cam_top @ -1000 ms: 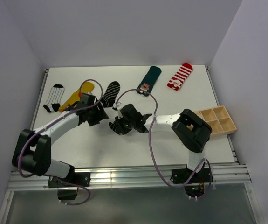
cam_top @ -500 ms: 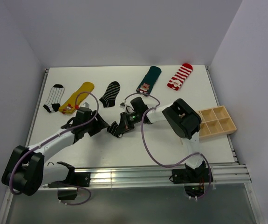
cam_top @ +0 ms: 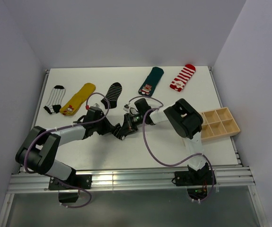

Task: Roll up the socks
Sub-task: Roll the sock at the center of the board.

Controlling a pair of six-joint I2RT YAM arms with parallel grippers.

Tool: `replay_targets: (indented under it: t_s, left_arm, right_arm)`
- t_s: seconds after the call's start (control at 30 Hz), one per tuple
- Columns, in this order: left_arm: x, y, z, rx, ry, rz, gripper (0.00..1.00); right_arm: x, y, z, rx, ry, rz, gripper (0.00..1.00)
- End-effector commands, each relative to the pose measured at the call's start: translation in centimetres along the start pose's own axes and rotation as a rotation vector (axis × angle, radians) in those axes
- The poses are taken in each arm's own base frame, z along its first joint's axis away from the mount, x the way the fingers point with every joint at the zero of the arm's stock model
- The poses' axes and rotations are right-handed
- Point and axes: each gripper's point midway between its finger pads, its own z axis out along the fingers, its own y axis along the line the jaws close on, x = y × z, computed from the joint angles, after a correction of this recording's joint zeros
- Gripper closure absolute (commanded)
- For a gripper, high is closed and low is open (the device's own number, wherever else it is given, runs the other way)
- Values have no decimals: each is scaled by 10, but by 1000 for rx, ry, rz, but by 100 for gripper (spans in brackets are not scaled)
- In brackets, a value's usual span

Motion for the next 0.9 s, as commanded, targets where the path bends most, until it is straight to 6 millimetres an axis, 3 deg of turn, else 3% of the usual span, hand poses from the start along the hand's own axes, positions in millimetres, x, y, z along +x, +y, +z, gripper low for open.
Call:
replay_targets:
  t_s: [0.0, 0.03, 0.1, 0.17, 0.2, 0.27, 0.3, 0.33, 0.37, 0.5, 0.63, 0.87]
  left_arm:
    - [11, 21, 10, -103, 52, 29, 71]
    - [11, 23, 10, -115, 51, 34, 72]
    - [10, 25, 10, -148, 72, 49, 76]
    - [12, 33, 6, -203, 99, 76, 83]
    - [8, 28, 5, -208, 98, 88, 84]
    - [7, 34, -2, -263, 112, 120, 83]
    - [1, 24, -3, -252, 108, 134, 84]
    - [0, 22, -6, -256, 115, 153, 84]
    - [-5, 23, -7, -279, 97, 164, 83]
    - [-11, 11, -12, -281, 116, 199, 82]
    - [-12, 7, -10, -283, 138, 226, 83]
    - [-8, 7, -4, -291, 178, 242, 83]
  right_arm:
    - [0, -20, -5, 125, -28, -28, 98]
    - [-5, -14, -9, 140, -54, -66, 96]
    - [-8, -20, -14, 208, -95, -117, 83]
    - [-11, -15, -22, 255, -138, -172, 69]
    - [-16, -7, -29, 280, -178, -230, 66]
    - [-21, -17, -38, 413, -251, -280, 62]
    - [-23, -18, -42, 460, -277, -324, 61]
    - [-32, -9, -52, 534, -362, -382, 60]
    - [-27, -14, -56, 581, -382, -402, 60]
    - [-29, 2, -68, 727, -524, -587, 58]
    - [-22, 28, -63, 808, -594, -750, 55]
    - [-15, 62, -33, 865, -612, -948, 52]
